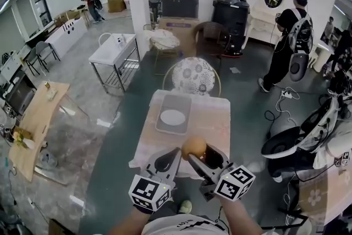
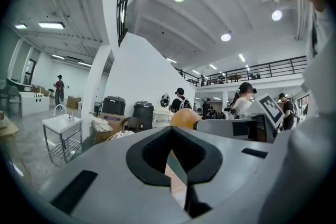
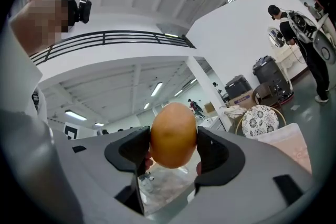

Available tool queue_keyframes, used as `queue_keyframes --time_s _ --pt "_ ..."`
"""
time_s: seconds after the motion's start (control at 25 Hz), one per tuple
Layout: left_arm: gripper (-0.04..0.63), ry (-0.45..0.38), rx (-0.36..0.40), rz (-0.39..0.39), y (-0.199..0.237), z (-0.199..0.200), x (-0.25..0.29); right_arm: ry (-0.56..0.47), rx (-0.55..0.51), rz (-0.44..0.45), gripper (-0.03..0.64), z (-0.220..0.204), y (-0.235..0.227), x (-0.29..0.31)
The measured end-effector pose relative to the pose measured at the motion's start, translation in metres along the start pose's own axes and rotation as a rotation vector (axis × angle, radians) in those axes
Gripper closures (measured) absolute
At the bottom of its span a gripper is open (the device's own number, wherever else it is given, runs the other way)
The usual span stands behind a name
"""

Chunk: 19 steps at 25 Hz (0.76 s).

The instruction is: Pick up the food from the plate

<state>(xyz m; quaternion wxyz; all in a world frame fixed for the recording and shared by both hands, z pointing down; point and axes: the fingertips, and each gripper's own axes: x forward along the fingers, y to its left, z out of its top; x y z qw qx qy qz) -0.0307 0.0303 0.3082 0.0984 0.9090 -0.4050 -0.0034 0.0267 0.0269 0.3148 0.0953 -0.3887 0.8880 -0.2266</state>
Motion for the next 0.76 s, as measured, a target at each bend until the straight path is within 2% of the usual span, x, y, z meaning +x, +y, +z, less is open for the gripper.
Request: queue_keyframes --time_s 0.28,0.76 --pt "0.589 -0.014 0.017 0.028 -0.003 0.006 -0.002 -0.004 -0.017 0.006 0.351 0.005 0.0 -0.009" --pt "0.589 -0.025 0.024 0.033 -0.016 0.005 -0.003 -0.001 -0.018 0.001 0.351 0.002 -0.001 -0.022"
